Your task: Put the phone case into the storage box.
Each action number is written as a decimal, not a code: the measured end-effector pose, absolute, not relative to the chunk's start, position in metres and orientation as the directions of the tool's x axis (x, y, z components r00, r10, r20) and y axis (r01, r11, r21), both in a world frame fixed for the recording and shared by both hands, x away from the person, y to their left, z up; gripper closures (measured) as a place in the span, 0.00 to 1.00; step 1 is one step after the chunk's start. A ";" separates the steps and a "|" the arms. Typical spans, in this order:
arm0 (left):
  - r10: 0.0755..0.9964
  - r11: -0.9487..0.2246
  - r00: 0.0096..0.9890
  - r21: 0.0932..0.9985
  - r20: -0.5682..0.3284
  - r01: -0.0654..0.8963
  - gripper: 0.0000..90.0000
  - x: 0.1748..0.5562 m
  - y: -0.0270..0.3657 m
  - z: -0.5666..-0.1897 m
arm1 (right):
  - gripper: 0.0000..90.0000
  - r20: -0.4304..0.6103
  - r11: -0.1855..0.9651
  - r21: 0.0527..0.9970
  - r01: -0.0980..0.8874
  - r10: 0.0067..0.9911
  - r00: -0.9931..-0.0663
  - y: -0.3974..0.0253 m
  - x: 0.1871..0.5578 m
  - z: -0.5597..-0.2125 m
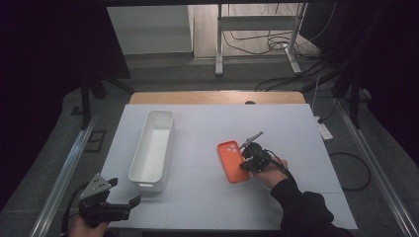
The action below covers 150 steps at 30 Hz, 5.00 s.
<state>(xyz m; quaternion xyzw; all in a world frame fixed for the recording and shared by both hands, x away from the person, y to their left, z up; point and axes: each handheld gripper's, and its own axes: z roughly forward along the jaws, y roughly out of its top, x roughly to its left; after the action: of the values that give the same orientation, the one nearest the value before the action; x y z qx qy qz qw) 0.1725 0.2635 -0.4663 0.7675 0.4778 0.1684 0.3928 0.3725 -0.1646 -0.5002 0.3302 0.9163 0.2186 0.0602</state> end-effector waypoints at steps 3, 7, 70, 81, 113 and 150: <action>0.866 -0.235 0.487 0.764 -0.117 0.601 0.02 0.173 0.263 -0.466 | 0.99 0.029 0.682 0.443 0.582 0.637 -0.770 -0.168 0.375 -0.500; 0.865 -0.233 0.487 0.763 -0.120 0.602 0.02 0.173 0.264 -0.466 | 0.99 0.020 0.679 0.445 0.584 0.645 -0.764 -0.173 0.378 -0.499; 0.862 -0.244 0.494 0.758 -0.116 0.605 0.02 0.174 0.263 -0.466 | 0.00 0.006 0.541 0.566 0.622 0.752 -0.659 -0.197 0.386 -0.486; 0.861 -0.246 0.495 0.757 -0.115 0.605 0.02 0.174 0.263 -0.466 | 0.00 0.014 0.551 0.531 0.644 0.754 -0.657 -0.193 0.388 -0.493; 0.862 -0.245 0.493 0.754 -0.118 0.609 0.02 0.174 0.262 -0.467 | 0.48 0.010 0.632 0.452 0.630 0.702 -0.712 -0.191 0.394 -0.504; 0.867 -0.273 0.490 0.739 -0.087 0.616 0.02 0.176 0.258 -0.466 | 0.99 0.017 0.611 0.496 0.617 0.704 -0.710 -0.196 0.395 -0.489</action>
<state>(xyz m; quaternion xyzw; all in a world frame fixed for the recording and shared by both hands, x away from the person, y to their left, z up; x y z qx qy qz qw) 0.1760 0.2582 -0.4665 0.7795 0.4757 0.1699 0.3704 0.3948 -0.1959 -0.4894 0.3698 0.8929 0.2407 0.0901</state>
